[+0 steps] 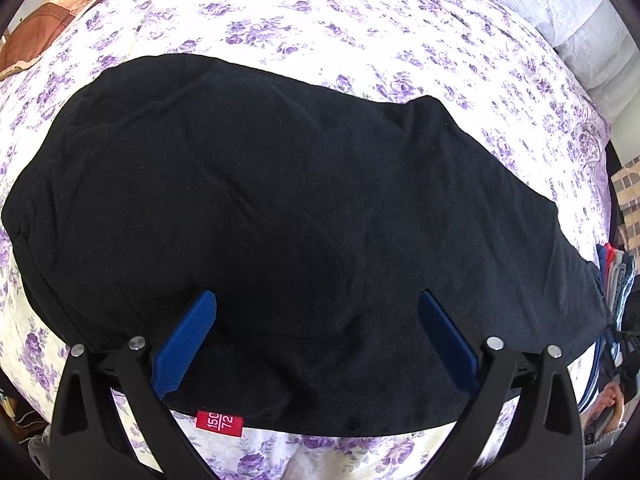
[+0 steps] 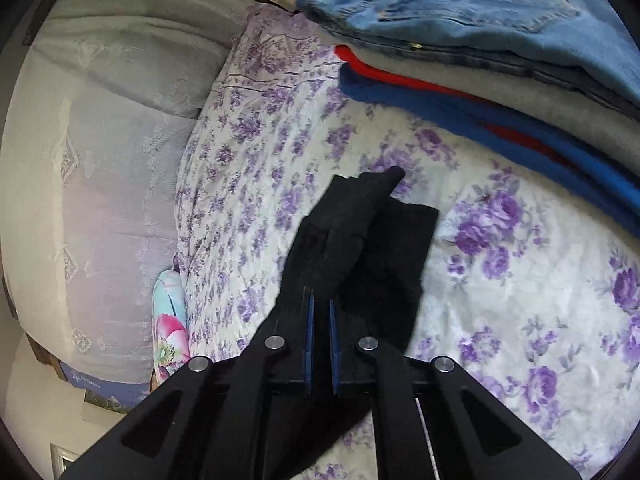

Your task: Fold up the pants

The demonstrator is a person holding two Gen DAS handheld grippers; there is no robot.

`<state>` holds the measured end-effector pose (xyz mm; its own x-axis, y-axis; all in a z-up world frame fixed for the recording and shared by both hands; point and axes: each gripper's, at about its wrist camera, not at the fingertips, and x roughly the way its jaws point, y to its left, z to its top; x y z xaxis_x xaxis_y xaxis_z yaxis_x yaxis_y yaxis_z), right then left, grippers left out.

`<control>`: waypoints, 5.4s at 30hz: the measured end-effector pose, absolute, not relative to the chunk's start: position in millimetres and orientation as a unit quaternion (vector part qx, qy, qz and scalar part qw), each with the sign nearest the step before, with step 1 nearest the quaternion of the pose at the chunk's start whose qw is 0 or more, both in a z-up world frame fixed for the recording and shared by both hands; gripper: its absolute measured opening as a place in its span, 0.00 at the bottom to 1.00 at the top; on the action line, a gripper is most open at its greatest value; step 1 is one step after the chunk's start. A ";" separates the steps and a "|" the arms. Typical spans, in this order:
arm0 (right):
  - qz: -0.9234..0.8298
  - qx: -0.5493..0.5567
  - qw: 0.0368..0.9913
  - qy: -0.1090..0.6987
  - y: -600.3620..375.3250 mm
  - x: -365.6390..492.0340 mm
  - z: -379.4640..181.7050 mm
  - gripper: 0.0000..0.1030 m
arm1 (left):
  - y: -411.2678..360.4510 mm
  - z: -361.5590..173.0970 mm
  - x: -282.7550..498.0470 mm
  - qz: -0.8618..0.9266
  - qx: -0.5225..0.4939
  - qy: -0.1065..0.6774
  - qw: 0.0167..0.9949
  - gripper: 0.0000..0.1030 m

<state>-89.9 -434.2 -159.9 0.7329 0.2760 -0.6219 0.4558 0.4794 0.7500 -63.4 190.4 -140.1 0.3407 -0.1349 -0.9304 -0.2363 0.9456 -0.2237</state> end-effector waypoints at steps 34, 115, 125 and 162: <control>-0.011 0.521 0.802 0.293 -453.6 -81.2 -118.8 0.18 | 225.4 -116.9 -91.3 0.079 -0.244 0.523 0.813 0.95; 0.513 0.005 0.619 0.595 43.9 159.3 -152.5 0.05 | 261.1 -123.8 -92.0 0.171 -0.178 0.526 0.814 0.95; 0.466 -0.103 0.708 0.520 34.3 142.0 -116.9 0.05 | 252.9 -124.1 -105.3 0.177 -0.146 0.524 0.820 0.95; -0.039 0.472 0.801 0.367 -463.8 -106.6 -122.9 0.80 | 119.1 -97.1 -42.4 0.012 -0.084 0.511 0.856 0.95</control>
<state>-106.6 -463.8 -122.9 0.7277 0.2846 -0.6241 0.4086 0.5509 0.7277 -42.4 119.1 -97.1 0.4783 -0.0654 -0.8757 -0.1056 0.9857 -0.1313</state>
